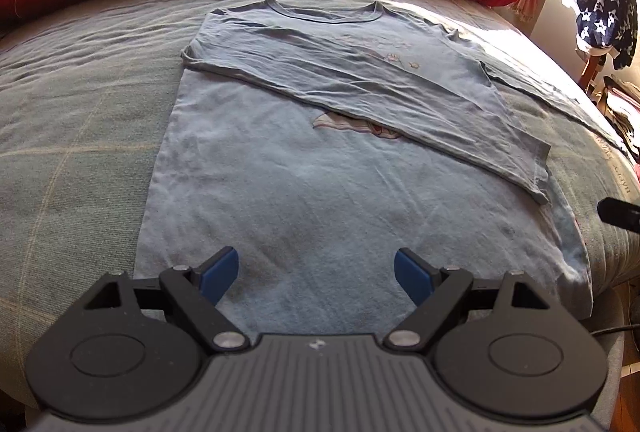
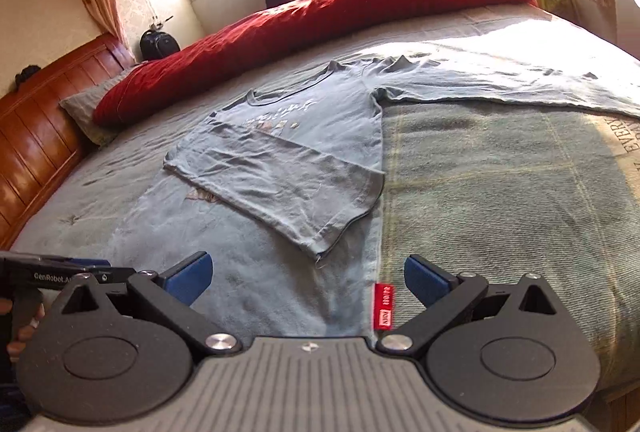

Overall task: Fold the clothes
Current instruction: 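Lift both open grippers back above the folded shirt, then roll the right gripper and pinch the light-blue sleeve cuff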

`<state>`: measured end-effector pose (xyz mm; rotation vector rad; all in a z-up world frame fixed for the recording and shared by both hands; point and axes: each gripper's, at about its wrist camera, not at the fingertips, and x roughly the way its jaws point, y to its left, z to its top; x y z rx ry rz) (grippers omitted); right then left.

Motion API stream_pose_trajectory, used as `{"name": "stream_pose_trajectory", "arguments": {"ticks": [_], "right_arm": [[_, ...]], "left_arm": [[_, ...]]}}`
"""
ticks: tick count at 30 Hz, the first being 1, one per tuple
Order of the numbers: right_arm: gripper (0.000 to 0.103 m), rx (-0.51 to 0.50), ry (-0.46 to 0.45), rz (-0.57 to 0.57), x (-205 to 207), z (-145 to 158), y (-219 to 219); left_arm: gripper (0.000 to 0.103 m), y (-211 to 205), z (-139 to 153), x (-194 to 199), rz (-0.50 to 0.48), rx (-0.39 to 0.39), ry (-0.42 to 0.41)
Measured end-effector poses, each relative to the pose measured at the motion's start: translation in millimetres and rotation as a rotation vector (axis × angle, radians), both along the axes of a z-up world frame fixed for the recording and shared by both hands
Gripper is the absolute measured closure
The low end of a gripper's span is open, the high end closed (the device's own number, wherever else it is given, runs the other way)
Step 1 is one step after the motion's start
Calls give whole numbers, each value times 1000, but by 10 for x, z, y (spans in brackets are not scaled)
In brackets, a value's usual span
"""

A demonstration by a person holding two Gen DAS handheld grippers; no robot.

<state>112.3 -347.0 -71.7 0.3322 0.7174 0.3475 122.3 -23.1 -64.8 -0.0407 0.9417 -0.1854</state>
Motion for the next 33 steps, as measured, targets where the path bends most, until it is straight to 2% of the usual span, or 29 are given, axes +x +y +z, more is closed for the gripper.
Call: {"name": "stream_pose_trajectory", "arguments": {"ticks": [3,14,19,23,33], "right_arm": [[0,116,58,-119,171,-3,-517],[0,237,133,-385,557,-21,-1925],[2,447,128,-475,733,-195,-2446],[7,578,143,-556,862,-397,-2715],[25,661,147,-671,1163,-677,-2957]], "left_arm": [[18,-107,-8,42,-26,-1,1],[18,-461,38,193,-138,29,-9],[18,-623,55,276,-187,29,-13],[18,-652,-12,306,-190,38,13],[18,-616,-72,375,-152,62,17]]}}
